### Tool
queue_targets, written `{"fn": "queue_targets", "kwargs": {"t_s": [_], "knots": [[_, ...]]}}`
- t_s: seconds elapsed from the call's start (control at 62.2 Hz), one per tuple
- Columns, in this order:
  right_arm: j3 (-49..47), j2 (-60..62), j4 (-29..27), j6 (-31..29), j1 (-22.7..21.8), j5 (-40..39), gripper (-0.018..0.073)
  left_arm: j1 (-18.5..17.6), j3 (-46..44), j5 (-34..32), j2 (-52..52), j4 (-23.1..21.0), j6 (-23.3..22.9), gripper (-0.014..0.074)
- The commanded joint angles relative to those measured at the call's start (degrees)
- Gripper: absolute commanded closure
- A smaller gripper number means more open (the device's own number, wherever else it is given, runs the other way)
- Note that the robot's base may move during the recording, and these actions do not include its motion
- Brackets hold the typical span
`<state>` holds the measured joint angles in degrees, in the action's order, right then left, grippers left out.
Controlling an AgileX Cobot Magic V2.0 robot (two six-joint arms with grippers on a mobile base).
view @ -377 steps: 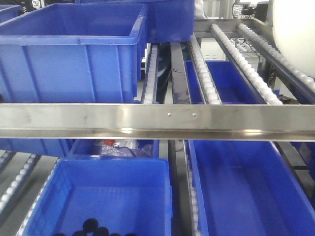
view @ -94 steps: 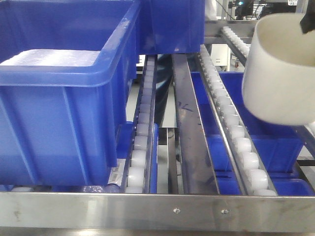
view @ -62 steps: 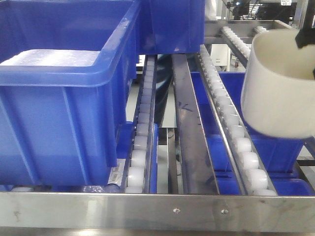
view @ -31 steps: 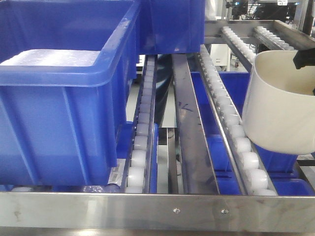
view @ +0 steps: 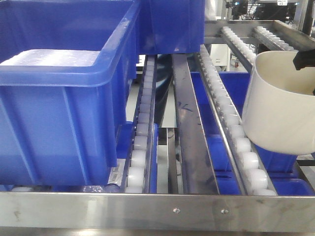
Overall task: Move white bin to right shelf second layer
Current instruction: 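Move the held white bin over the roller shelf with the right gripper, then lower the white bin onto the shelf rollers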
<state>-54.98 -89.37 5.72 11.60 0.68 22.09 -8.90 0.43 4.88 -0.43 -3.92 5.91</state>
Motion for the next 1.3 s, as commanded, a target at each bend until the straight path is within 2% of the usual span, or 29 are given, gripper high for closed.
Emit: {"fn": "queue_targets", "kwargs": {"t_s": [0.0, 0.08, 0.177, 0.964, 1.061, 1.125, 1.286], "knots": [[-2.0, 2.2, 0.6, -0.1, -0.3, -4.3, 0.032, -0.1, 2.1, -4.9, -0.8, -0.3, -0.2, 0.0512], [-2.0, 2.7, 0.2, -0.1, -0.3, -4.9, 0.0132, -0.1, 2.1, -4.9, -0.8, -0.3, -0.2, 0.0512], [-2.0, 3.4, 0.2, -0.1, -0.3, -5.4, 0.0042, -0.1, 2.1, -4.9, -0.8, -0.3, -0.2, 0.0512], [-2.0, 17.4, 0.2, -0.1, -0.3, -5.4, 0.0043, -0.1, 2.1, -4.9, -0.8, -0.3, -0.2, 0.0512], [-2.0, 20.8, 0.2, -0.1, -0.3, -5.6, 0.0104, -0.1, 2.1, -4.9, -0.8, -0.3, -0.2, 0.0512], [-1.8, 23.3, 0.2, -0.1, -0.3, -5.6, 0.0191, -0.1, 2.1, -4.9, -0.8, -0.3, -0.2, 0.0512], [-1.3, 31.1, 0.2, -0.1, -0.3, -5.5, 0.0517, -0.1, 2.1, -4.9, -0.8, -0.3, -0.2, 0.0512]]}}
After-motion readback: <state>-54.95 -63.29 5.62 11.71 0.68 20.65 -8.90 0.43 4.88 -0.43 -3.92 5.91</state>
